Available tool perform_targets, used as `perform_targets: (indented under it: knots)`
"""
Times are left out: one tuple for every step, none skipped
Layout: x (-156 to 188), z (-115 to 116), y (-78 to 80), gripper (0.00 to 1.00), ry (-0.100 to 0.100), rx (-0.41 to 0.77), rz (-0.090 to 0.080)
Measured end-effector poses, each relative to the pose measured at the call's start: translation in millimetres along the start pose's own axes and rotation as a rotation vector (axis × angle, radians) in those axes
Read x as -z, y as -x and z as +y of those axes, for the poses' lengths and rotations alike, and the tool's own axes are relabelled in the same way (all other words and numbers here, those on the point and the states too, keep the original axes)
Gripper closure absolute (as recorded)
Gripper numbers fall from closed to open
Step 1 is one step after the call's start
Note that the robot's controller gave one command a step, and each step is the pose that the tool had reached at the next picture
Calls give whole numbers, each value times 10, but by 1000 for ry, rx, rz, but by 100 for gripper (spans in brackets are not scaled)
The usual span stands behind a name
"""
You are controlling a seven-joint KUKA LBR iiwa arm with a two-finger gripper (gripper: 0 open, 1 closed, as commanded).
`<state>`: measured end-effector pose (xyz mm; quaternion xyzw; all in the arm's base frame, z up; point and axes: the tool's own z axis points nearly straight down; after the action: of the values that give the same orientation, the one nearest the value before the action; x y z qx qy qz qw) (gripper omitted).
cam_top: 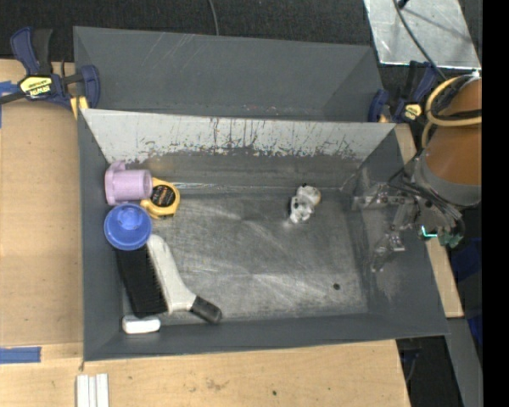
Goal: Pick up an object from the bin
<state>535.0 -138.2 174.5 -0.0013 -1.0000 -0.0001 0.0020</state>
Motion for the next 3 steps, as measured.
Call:
perform_targets:
  knots:
    - [39, 5, 20, 0, -1, 3, -8]
    - [-478, 148, 420, 0, -6, 312, -17]
    - [-595, 391, 658, 0, -1, 403, -7]
